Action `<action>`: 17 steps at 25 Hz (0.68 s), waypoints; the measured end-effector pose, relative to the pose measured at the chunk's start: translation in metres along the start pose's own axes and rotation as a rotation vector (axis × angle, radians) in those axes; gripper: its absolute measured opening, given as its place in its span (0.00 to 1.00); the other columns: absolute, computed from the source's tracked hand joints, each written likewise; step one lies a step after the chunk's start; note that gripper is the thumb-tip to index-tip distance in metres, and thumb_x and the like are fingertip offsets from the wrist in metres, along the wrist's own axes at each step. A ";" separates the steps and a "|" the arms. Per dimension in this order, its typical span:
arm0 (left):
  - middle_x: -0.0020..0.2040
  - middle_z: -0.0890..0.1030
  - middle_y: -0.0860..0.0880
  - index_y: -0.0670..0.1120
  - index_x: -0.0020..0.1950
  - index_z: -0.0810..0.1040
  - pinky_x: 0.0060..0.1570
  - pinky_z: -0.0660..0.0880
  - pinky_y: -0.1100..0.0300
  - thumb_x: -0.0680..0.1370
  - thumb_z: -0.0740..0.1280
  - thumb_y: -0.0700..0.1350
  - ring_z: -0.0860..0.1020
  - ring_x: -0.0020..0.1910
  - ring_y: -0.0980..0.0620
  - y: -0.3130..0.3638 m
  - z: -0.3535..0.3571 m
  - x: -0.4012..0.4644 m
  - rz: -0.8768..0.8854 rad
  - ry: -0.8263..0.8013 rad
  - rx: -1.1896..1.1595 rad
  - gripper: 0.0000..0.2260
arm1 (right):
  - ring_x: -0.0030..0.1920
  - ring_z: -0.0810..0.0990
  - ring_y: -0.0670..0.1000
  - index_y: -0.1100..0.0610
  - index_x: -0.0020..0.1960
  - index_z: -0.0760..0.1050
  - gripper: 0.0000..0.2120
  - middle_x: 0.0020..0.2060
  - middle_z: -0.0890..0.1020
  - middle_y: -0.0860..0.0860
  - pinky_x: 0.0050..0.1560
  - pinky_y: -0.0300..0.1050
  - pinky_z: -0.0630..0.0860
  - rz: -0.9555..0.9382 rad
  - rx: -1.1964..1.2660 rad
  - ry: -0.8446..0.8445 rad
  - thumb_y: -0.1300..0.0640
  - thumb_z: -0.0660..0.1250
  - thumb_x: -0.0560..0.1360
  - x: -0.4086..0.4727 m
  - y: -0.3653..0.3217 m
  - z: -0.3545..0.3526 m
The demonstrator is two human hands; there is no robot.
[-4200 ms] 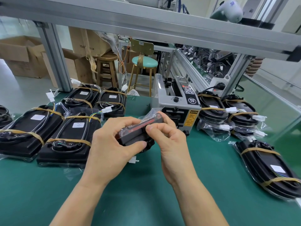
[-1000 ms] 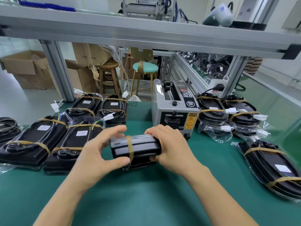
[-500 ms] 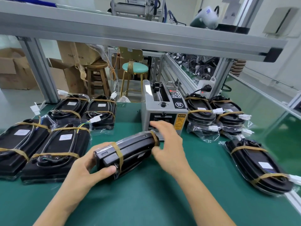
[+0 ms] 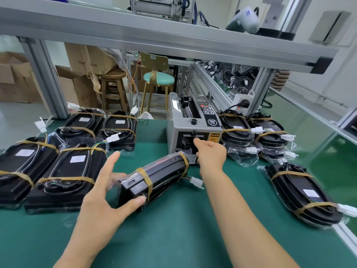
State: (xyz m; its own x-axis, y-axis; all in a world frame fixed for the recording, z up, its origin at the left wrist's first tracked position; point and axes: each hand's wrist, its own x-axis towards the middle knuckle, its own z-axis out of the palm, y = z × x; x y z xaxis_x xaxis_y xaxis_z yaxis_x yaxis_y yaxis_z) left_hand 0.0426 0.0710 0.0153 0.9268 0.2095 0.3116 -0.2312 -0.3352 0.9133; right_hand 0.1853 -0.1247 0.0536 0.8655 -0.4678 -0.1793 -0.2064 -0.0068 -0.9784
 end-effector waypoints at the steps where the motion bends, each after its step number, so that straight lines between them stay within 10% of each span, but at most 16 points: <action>1: 0.52 0.81 0.60 0.70 0.69 0.62 0.60 0.65 0.69 0.59 0.75 0.54 0.75 0.57 0.66 0.001 0.000 -0.001 0.001 -0.003 0.016 0.42 | 0.39 0.75 0.53 0.51 0.35 0.77 0.08 0.40 0.83 0.56 0.44 0.49 0.76 0.040 0.038 0.016 0.56 0.73 0.72 0.002 0.000 0.002; 4: 0.53 0.79 0.64 0.70 0.64 0.70 0.53 0.63 0.81 0.61 0.77 0.51 0.74 0.56 0.68 0.002 -0.001 -0.003 -0.002 0.010 0.039 0.34 | 0.36 0.73 0.52 0.54 0.36 0.77 0.07 0.37 0.79 0.54 0.41 0.45 0.71 0.085 0.089 0.032 0.59 0.73 0.71 0.003 -0.002 0.010; 9: 0.53 0.80 0.59 0.57 0.58 0.77 0.58 0.70 0.65 0.65 0.80 0.42 0.78 0.55 0.58 0.003 0.005 -0.005 0.084 0.060 0.045 0.26 | 0.32 0.71 0.47 0.53 0.35 0.74 0.10 0.31 0.74 0.48 0.34 0.39 0.64 0.095 0.138 -0.218 0.57 0.69 0.74 -0.036 -0.018 -0.013; 11: 0.52 0.80 0.57 0.55 0.59 0.77 0.57 0.71 0.64 0.65 0.79 0.44 0.78 0.54 0.57 0.003 0.008 -0.007 0.099 0.096 0.037 0.25 | 0.46 0.78 0.37 0.50 0.36 0.80 0.06 0.41 0.81 0.38 0.44 0.38 0.67 -0.101 0.030 -0.572 0.49 0.70 0.69 -0.079 -0.016 -0.028; 13: 0.51 0.80 0.56 0.54 0.59 0.78 0.56 0.72 0.64 0.65 0.80 0.42 0.78 0.54 0.56 0.004 0.012 -0.009 0.105 0.139 0.036 0.25 | 0.64 0.65 0.27 0.47 0.37 0.82 0.07 0.61 0.73 0.29 0.61 0.39 0.63 -0.290 -0.091 -0.831 0.45 0.70 0.65 -0.116 -0.009 -0.034; 17: 0.49 0.81 0.55 0.59 0.57 0.77 0.52 0.72 0.69 0.64 0.79 0.40 0.79 0.51 0.57 0.013 0.021 -0.016 0.117 0.208 0.033 0.26 | 0.74 0.52 0.34 0.42 0.33 0.81 0.09 0.70 0.61 0.31 0.76 0.57 0.47 -0.367 -0.258 -0.713 0.52 0.72 0.71 -0.131 0.004 -0.028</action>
State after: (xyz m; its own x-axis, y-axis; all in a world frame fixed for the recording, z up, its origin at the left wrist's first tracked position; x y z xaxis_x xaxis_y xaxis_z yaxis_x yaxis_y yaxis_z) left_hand 0.0311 0.0442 0.0171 0.8124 0.3513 0.4654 -0.3209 -0.3971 0.8599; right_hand 0.0584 -0.0886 0.0757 0.9611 0.2736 0.0389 0.1215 -0.2920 -0.9487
